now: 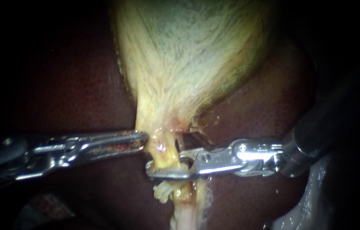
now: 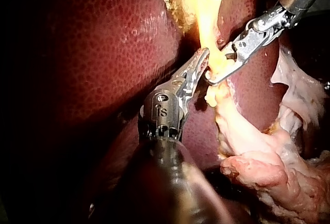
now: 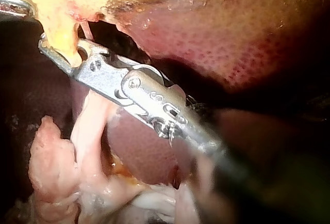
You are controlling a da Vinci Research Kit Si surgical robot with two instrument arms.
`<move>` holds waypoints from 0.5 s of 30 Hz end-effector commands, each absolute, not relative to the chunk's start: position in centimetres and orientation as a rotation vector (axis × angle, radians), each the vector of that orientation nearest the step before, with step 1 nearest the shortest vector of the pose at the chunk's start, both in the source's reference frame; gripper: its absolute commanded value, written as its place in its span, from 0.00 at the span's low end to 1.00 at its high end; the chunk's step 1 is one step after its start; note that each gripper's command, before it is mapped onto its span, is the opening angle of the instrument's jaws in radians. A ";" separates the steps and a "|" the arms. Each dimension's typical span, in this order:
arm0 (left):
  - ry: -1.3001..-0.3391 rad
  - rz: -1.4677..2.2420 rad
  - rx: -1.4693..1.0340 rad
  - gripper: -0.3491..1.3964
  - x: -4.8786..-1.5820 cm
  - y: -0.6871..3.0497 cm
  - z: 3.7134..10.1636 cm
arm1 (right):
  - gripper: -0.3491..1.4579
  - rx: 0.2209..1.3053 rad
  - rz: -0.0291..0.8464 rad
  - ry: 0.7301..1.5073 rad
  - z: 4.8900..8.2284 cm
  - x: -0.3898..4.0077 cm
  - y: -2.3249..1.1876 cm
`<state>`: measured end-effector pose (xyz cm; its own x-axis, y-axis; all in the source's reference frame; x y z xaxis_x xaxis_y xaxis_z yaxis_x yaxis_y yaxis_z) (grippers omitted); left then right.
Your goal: Going back third clip left tube
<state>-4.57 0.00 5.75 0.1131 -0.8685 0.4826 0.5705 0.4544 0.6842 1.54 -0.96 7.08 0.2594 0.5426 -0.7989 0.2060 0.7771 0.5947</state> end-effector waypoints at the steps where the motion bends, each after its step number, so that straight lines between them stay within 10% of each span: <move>1: -0.983 -1.090 0.370 0.00 -4.57 0.00 5.75 | 0.00 0.687 0.251 1.317 7.08 1.54 -0.96; 9: -0.983 -1.090 0.370 0.00 -4.57 0.00 5.75 | 0.00 0.687 0.251 1.317 7.09 1.54 -0.97; 15: -0.983 -1.090 0.369 0.00 -4.57 -0.01 5.75 | 0.38 0.681 0.251 1.316 7.14 1.63 -1.00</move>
